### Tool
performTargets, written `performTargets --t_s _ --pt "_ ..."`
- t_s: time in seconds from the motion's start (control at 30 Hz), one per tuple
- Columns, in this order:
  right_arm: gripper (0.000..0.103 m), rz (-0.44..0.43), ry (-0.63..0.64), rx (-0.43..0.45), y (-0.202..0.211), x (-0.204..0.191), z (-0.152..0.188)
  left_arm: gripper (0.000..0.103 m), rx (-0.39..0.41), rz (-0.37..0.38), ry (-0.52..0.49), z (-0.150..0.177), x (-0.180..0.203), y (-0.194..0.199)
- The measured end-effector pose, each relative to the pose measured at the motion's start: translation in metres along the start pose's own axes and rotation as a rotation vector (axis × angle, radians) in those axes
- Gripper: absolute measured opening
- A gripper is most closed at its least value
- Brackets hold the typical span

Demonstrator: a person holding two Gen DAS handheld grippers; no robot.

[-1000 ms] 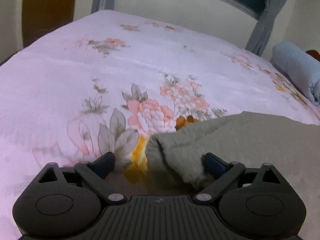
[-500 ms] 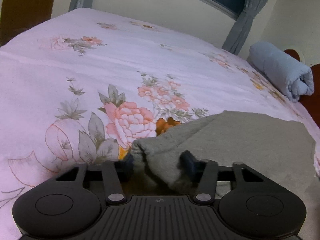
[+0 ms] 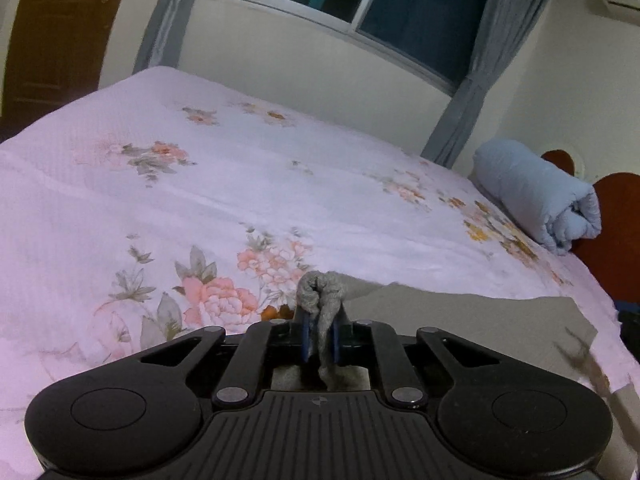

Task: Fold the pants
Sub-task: 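Grasp the pant leg cuff with the right tool while the left tool holds the waistband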

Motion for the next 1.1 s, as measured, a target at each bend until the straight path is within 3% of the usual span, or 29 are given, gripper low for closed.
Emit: performTargets --t_s 0.1,0.23,0.33,0.57,0.67,0.77,0.83,0.87,0.9,1.1 --pt "0.071 -0.083 0.045 -0.073 -0.05 -0.012 -0.008 0.01 -0.005 -0.019 0.012 -0.001 0.0 0.004" --pt "0.064 -0.153 0.164 -0.17 -0.109 -0.033 0.001 0.01 -0.03 -0.053 0.035 -0.003 -0.001 -0.001" --pt "0.05 -0.166 0.225 -0.207 -0.135 -0.036 0.016 0.01 -0.042 -0.097 0.052 -0.002 -0.001 -0.01" --pt "0.05 -0.217 0.336 -0.229 -0.158 -0.025 0.022 0.01 -0.076 -0.15 0.069 0.009 -0.005 -0.025" --pt "0.056 -0.281 0.357 -0.32 -0.178 -0.019 0.02 0.01 -0.115 -0.145 0.086 0.011 -0.009 -0.029" --pt "0.054 -0.349 0.391 -0.418 -0.189 -0.019 0.025 0.01 -0.158 -0.141 0.098 0.011 -0.014 -0.034" --pt "0.036 -0.385 0.386 -0.45 -0.189 -0.021 0.027 0.01 -0.177 -0.146 0.085 0.011 -0.014 -0.037" --pt "0.015 -0.38 0.401 -0.444 -0.187 -0.022 0.027 0.01 -0.181 -0.147 0.081 0.011 -0.013 -0.038" --pt "0.006 -0.375 0.409 -0.439 -0.186 -0.023 0.026 0.01 -0.184 -0.151 0.077 0.011 -0.012 -0.038" --pt "0.0 -0.314 0.466 -0.336 -0.156 -0.031 0.017 0.01 -0.141 -0.145 0.052 0.006 -0.005 -0.027"
Point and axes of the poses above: each gripper's, at about its wrist camera, not at the fingertips, and y roughly against the way its jaws point, x to its right, z to its underside, the point moved 9 cm from there along -y, roughly the way its jaws point, and after that the axes turned 3 degrees about -y, right-handed, at the moved point
